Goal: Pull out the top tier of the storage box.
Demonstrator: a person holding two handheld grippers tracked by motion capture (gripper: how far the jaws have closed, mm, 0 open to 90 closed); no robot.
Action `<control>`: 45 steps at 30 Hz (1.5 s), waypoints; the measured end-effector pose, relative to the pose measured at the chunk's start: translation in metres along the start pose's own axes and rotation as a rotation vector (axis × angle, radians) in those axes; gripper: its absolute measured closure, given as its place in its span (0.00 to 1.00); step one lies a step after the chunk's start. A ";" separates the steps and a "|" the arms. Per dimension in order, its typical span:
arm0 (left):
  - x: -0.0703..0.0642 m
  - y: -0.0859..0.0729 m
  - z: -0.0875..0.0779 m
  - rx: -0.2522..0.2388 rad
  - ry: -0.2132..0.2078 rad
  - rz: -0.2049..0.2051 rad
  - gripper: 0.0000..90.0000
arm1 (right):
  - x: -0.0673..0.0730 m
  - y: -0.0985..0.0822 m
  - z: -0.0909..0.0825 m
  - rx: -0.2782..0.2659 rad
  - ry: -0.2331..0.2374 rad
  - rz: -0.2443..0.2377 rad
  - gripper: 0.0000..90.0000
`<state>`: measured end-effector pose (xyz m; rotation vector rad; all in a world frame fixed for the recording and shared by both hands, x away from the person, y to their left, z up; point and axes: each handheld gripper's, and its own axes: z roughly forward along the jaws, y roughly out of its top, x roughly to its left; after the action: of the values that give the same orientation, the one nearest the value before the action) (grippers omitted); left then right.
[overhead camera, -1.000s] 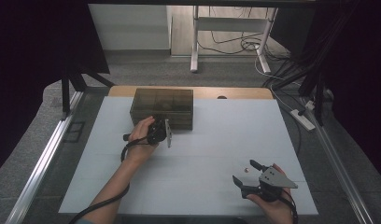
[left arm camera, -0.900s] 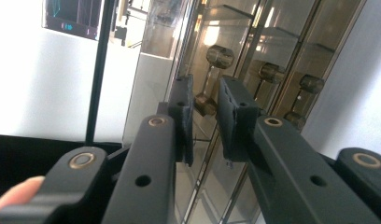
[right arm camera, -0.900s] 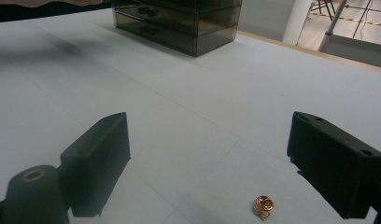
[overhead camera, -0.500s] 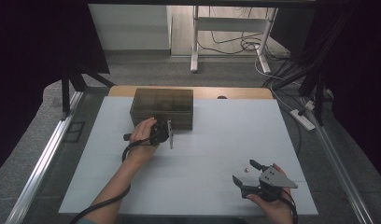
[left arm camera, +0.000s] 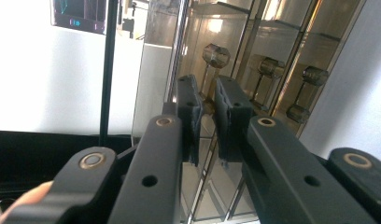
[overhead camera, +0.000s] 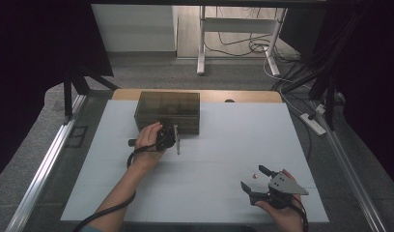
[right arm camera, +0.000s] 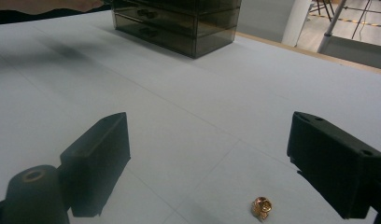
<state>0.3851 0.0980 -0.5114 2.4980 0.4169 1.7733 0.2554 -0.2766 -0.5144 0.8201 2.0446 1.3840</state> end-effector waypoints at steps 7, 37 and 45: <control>0.000 0.000 -0.001 0.003 0.003 -0.001 0.90 | 0.000 0.000 0.000 0.000 0.001 0.000 0.14; -0.004 0.000 -0.004 0.003 0.017 -0.002 0.91 | 0.000 -0.001 0.000 0.002 -0.001 0.002 0.14; -0.005 0.000 -0.005 0.000 0.018 -0.006 0.91 | 0.000 -0.001 0.001 0.002 -0.001 0.003 0.14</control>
<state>0.3790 0.0962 -0.5142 2.4797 0.4247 1.7953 0.2559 -0.2768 -0.5153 0.8246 2.0452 1.3829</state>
